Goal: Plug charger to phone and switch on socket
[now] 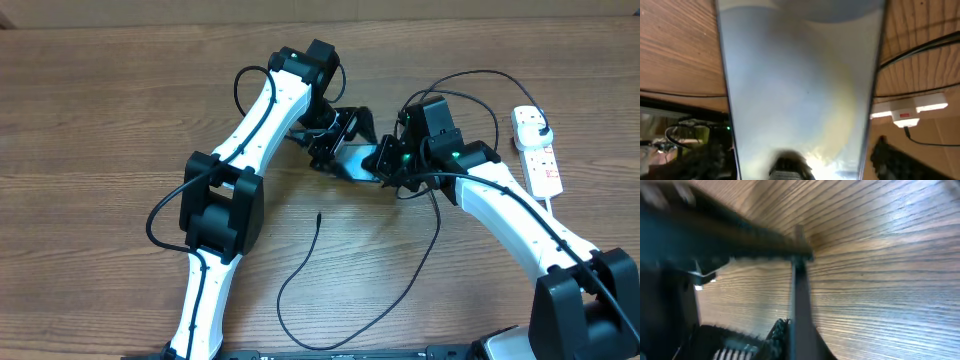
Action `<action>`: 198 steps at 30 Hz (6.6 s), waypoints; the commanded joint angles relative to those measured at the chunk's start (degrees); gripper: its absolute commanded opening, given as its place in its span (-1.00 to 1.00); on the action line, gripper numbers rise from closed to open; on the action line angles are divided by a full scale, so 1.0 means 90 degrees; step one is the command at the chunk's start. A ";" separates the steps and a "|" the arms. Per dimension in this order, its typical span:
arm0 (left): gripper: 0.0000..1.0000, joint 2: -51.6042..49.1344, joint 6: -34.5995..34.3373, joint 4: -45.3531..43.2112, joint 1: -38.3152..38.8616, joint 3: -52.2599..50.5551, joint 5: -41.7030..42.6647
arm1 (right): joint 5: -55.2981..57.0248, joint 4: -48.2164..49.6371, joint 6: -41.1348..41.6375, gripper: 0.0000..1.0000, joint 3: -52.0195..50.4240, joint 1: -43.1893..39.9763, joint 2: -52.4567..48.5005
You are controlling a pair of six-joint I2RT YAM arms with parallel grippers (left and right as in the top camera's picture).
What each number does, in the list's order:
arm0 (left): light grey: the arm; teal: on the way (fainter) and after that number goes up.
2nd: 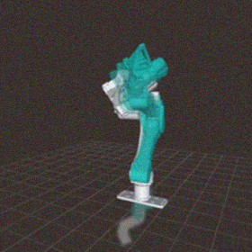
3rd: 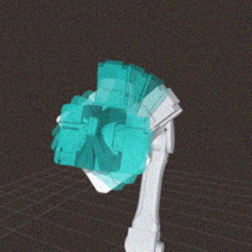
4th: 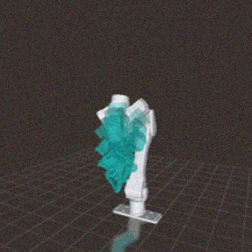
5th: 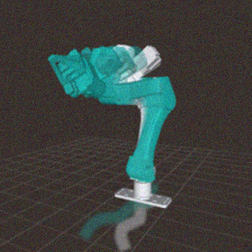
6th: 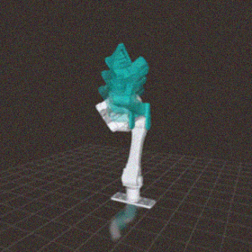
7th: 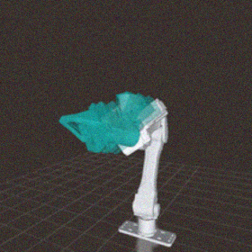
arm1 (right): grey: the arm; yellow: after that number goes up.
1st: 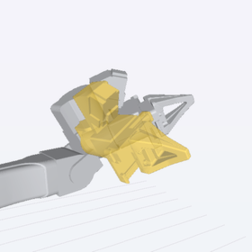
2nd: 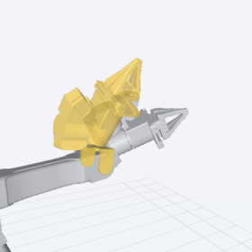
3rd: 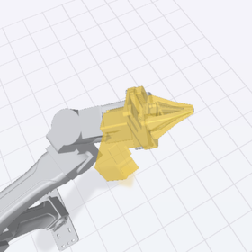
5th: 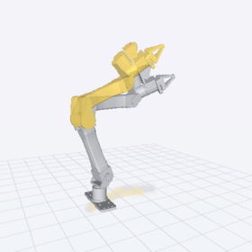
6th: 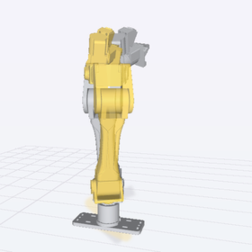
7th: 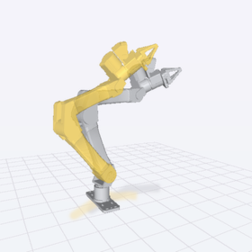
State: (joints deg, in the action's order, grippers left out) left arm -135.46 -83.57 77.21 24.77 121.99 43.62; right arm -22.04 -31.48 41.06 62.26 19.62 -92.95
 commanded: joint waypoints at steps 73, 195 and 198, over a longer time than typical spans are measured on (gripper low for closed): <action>1.00 0.1528 0.0590 -0.2730 -0.0369 0.0211 -0.1729 | -0.1734 0.4194 0.7390 -0.92 0.0126 -0.1256 -0.0032; -0.92 0.1523 0.7223 -0.0984 -0.3524 0.0211 0.2375 | 0.1494 0.0005 -0.0476 1.00 0.0129 0.0129 0.2322; -0.92 0.1523 0.7298 -0.0984 -0.3512 0.0211 0.2368 | 0.2220 -0.0578 -0.0503 0.99 0.0126 0.0658 0.2215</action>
State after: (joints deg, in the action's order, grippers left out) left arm -121.95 -20.21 68.20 -7.22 123.35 61.84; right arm -13.82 -34.39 39.70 62.85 22.31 -71.75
